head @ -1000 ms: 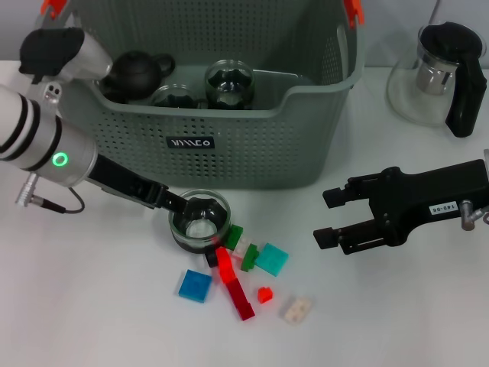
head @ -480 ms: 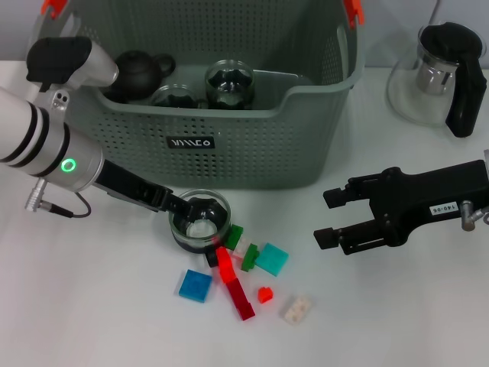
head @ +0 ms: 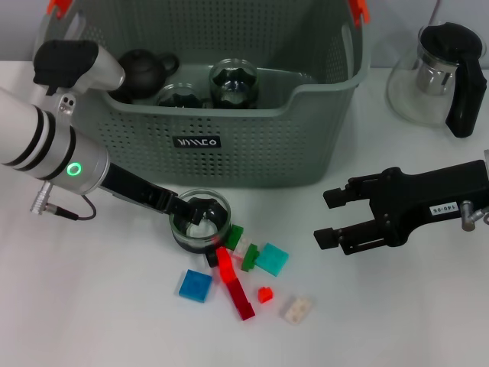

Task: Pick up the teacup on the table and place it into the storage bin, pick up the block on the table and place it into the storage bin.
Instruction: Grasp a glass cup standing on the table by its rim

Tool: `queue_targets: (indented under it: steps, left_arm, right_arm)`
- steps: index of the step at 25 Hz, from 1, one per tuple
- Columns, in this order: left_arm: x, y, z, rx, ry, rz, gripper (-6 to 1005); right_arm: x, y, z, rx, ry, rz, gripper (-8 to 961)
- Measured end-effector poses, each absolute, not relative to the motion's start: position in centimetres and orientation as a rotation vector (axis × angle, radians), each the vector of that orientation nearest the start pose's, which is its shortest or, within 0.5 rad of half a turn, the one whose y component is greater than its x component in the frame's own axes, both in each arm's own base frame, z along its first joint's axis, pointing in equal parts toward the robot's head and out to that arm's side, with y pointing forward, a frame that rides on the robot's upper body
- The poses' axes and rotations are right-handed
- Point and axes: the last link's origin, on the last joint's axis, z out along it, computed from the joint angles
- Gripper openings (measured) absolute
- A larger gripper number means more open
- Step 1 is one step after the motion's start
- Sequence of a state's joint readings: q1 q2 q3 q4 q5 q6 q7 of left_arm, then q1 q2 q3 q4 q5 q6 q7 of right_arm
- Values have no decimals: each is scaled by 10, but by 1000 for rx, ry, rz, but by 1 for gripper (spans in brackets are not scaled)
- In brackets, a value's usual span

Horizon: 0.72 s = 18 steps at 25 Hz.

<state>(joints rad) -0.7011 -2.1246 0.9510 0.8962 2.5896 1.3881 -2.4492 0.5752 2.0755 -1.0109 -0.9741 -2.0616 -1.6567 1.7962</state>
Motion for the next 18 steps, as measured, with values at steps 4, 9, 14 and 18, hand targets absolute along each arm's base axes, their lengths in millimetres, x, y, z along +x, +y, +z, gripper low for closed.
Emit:
queue_targets:
  steps: [4, 9, 14, 18]
  left_arm:
    - [-237, 375, -18, -2470, -1388, 167, 795]
    - [-224, 381, 7, -2456, -1296, 121, 795]
    - [-209, 380, 28, -2472, -1248, 98, 795]
    - [-209, 376, 34, -2490, -1251, 138, 795]
  right_arm:
    - [201, 336, 0, -3028, 639, 366, 822]
    - [201, 335, 1, -3029, 642, 366, 823]
    - [202, 335, 1, -3027, 644, 367, 824]
    - [202, 336, 2, -3022, 645, 370, 823]
